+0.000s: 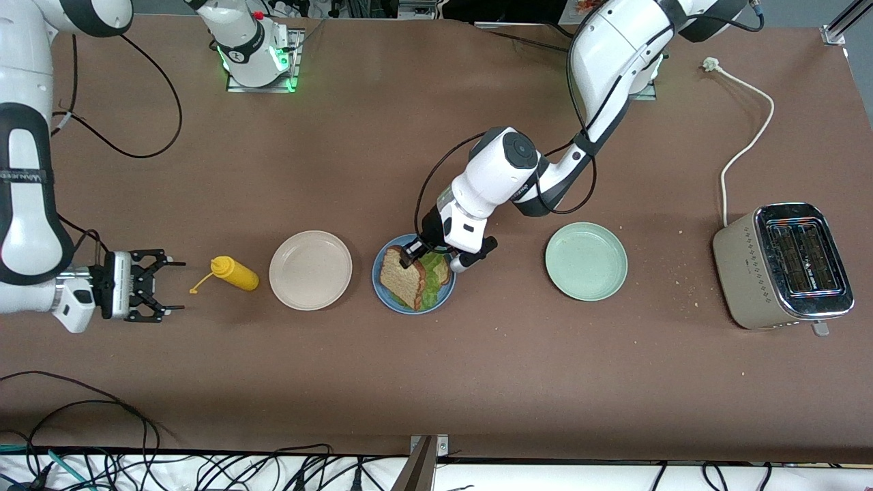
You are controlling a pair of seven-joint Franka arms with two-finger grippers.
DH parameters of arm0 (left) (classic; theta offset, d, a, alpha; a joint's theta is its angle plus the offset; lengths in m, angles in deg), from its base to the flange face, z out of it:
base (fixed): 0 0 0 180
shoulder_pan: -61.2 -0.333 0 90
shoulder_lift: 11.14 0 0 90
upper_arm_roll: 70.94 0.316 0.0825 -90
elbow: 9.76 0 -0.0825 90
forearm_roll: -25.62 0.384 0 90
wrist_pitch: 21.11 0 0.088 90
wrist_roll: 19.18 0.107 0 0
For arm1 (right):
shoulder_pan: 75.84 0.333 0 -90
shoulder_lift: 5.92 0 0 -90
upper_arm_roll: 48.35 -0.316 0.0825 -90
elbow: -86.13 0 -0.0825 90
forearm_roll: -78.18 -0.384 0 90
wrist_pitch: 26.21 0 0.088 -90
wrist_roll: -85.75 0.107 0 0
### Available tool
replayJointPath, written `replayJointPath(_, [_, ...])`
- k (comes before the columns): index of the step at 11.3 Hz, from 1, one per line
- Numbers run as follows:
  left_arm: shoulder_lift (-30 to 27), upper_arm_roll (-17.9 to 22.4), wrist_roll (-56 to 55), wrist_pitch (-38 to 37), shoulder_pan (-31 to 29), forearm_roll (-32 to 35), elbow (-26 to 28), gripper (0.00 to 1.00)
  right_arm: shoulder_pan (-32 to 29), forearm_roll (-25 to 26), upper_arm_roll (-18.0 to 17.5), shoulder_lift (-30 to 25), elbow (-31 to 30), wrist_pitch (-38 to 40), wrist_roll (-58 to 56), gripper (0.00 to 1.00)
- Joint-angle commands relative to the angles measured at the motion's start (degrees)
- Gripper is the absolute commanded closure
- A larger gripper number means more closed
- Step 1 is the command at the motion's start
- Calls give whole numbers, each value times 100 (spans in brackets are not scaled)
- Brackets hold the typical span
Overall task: Make sandwich in blue plate with both arms
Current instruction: 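Lower the bread onto the lettuce while the right gripper releases the mustard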
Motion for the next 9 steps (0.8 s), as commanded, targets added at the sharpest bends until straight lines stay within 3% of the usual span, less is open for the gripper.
replayJointPath(1, [-193,75,-52,29,29,111,319,100,143,72,200,-1060,-853,-1,1310,0])
replayJointPath(3, [-167,75,-43,29,46,120,363,100,309,116,227,-1464,-1028,-44,2013,0])
replayJointPath(7, [-176,66,-17,-14,11,120,469,100,556,827,332,-2405,-1485,-53,4146,0])
replayJointPath(9, [-194,66,-8,-373,-7,120,460,90,749,1186,332,-2687,-1539,-79,4931,0])
